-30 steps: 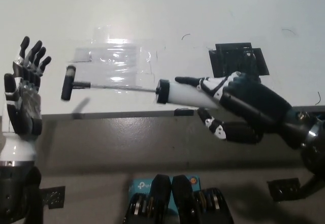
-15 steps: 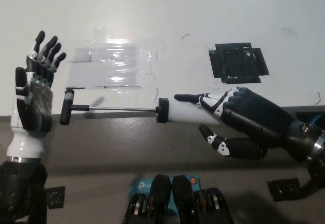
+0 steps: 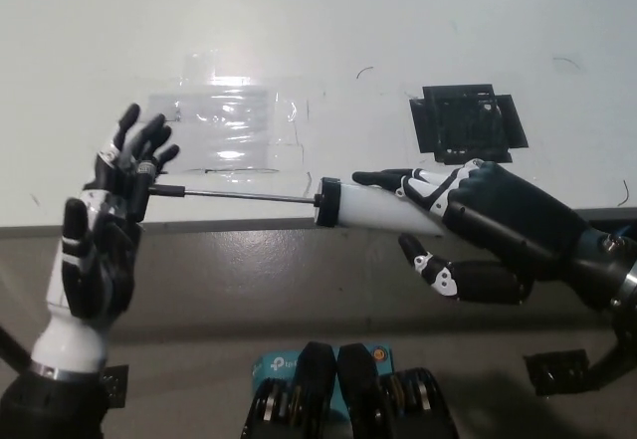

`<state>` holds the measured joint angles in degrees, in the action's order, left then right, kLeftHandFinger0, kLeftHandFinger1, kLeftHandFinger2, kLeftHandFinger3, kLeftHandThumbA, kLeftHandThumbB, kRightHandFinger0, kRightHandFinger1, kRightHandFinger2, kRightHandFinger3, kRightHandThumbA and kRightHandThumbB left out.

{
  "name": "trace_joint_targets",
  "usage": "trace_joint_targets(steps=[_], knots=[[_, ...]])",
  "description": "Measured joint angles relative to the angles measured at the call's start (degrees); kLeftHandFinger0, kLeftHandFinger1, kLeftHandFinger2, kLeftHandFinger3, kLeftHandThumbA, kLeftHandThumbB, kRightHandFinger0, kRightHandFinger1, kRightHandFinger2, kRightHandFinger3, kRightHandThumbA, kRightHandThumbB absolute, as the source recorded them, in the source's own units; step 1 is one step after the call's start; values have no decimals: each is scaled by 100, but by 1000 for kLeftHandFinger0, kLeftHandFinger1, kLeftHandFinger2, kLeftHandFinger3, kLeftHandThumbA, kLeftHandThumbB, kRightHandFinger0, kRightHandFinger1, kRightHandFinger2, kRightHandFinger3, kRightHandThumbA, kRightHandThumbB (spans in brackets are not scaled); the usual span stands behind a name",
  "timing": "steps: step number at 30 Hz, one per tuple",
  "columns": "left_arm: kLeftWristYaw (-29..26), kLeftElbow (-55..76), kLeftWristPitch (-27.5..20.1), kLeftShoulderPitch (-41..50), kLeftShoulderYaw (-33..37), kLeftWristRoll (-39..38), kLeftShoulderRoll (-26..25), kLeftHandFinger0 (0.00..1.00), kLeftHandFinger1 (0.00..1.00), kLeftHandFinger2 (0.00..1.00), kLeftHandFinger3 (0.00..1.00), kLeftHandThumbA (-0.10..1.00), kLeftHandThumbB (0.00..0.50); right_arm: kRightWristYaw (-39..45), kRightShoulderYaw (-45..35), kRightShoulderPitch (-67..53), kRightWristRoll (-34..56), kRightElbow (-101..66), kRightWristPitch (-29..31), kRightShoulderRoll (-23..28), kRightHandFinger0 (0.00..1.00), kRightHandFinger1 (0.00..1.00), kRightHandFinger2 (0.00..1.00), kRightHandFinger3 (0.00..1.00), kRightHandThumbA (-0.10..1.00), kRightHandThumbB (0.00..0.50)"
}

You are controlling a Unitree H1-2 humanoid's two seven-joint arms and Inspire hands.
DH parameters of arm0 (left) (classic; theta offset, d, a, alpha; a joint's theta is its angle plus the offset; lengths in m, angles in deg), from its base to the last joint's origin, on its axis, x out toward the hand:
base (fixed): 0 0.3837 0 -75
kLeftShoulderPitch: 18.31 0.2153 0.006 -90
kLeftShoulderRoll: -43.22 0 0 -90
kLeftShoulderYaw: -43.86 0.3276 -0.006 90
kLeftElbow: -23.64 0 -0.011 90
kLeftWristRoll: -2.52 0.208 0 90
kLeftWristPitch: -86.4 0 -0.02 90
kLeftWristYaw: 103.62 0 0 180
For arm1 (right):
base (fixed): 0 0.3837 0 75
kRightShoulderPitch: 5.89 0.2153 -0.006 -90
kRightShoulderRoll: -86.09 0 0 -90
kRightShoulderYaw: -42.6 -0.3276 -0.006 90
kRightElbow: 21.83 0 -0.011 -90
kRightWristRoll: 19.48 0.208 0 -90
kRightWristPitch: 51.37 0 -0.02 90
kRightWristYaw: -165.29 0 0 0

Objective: The robot uses right hand to pick up a small white air pumper and uses its left hand to compress it, and then puts it on the desk

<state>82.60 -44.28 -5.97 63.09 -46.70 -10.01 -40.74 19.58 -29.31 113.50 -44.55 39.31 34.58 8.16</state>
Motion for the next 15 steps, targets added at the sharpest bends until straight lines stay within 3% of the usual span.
trace_joint_targets(steps=[6, 10, 15], knots=[[4, 105, 101, 19, 156, -2, 59, 1000, 1000, 1000, 1000, 1000, 280, 19, 0, 0, 1, 1, -9, -1, 0, 531, 895, 739, -100, 178], [5, 104, 143, 13, 212, 3, 87, 1000, 1000, 1000, 1000, 1000, 294, 64, 0, 1, -1, 1, -16, -11, 0, 526, 888, 739, -100, 192], [6, 103, 183, 7, 276, 15, 106, 1000, 1000, 1000, 1000, 1000, 287, 123, 1, 2, -2, 2, -39, -24, 0, 521, 881, 741, -100, 174]])
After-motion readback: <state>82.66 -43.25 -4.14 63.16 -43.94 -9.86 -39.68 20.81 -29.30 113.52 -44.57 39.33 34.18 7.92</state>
